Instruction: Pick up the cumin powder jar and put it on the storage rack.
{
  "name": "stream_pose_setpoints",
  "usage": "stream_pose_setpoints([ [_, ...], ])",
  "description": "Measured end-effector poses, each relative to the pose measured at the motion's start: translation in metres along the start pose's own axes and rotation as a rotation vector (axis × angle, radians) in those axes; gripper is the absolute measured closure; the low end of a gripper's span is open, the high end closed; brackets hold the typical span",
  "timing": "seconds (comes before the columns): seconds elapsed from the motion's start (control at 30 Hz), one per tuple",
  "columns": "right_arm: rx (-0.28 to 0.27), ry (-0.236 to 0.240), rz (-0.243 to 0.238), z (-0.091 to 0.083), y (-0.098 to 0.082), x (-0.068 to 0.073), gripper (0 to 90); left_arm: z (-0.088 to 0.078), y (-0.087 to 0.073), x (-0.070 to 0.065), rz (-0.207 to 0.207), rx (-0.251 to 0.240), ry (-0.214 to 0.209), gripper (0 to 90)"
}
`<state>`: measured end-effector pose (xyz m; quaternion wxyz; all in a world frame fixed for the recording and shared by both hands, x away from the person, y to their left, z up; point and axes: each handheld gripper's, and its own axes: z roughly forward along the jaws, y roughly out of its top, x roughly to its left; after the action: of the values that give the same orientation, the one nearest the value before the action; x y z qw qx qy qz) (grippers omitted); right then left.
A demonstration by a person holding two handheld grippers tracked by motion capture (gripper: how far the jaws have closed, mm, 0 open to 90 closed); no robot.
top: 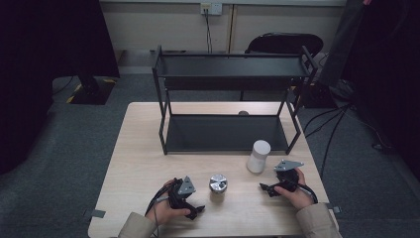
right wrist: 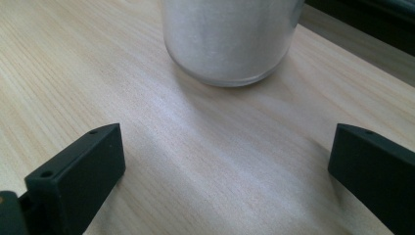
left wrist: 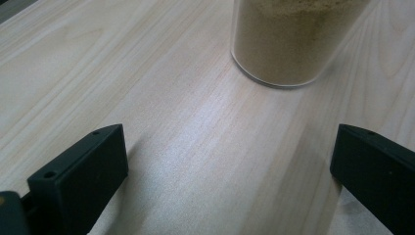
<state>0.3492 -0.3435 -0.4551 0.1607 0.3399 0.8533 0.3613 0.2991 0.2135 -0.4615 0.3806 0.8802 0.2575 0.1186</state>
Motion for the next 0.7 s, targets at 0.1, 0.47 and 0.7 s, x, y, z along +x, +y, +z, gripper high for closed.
stream_pose_setpoints([
  [0.1,0.000,0.000,0.000,0.000,0.000,0.000,0.0,-0.001,0.001,0.000,-0.009,0.006,0.001,0.1],
  [0.47,0.000,0.000,0.000,0.000,0.000,0.000,0.0,-0.011,0.009,0.001,-0.020,-0.049,-0.031,1.5],
  [0.7,0.000,0.000,0.000,0.000,0.000,0.000,0.0,-0.009,0.021,-0.004,-0.008,-0.073,-0.043,1.3],
])
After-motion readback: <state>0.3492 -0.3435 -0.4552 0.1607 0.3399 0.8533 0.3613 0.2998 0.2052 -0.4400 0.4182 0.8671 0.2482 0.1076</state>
